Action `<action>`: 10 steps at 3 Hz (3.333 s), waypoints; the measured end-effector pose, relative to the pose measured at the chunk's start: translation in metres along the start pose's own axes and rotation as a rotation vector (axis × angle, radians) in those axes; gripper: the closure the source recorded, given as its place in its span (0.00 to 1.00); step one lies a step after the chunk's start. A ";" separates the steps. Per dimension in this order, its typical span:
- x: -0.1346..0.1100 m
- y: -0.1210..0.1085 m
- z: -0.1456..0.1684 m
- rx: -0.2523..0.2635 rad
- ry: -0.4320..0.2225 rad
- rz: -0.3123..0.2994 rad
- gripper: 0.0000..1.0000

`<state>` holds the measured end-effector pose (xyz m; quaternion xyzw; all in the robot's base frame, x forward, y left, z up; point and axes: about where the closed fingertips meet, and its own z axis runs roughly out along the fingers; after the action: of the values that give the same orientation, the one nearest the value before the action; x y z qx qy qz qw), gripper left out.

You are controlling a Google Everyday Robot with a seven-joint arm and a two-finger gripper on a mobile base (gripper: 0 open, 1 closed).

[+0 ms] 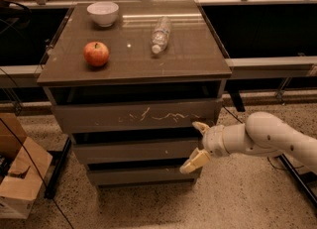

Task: Open middle drawer

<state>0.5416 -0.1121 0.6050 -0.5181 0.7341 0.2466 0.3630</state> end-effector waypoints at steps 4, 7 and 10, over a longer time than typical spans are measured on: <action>0.042 -0.039 0.074 0.013 -0.104 0.055 0.00; 0.082 -0.067 0.151 0.009 0.002 0.068 0.03; 0.096 -0.069 0.155 -0.047 0.123 0.058 0.72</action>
Offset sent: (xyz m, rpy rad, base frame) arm 0.0676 0.0160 -0.0927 0.1430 -0.0141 -0.0457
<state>0.6301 -0.0772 0.4348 -0.5193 0.7638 0.2415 0.2976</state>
